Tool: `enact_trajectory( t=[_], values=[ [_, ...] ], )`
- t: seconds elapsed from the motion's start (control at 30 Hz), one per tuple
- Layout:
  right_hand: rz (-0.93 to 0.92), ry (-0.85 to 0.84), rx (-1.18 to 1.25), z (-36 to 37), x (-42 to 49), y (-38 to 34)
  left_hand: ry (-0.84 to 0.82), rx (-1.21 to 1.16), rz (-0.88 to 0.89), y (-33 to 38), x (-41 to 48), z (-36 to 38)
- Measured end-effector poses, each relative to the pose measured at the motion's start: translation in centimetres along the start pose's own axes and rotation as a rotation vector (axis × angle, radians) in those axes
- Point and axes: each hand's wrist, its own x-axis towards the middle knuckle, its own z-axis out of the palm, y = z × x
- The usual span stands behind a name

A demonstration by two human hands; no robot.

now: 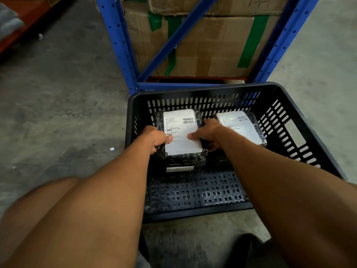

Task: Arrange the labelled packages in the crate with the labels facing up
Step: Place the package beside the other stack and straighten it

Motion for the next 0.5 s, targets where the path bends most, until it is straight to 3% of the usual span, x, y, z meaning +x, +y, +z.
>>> enact_trajectory(
  t=[0.5],
  values=[
    [0.040, 0.122, -0.157, 1.4, 3.8, 0.3, 0.149, 0.145, -0.052, 0.1, 3.2, 1.9]
  ],
)
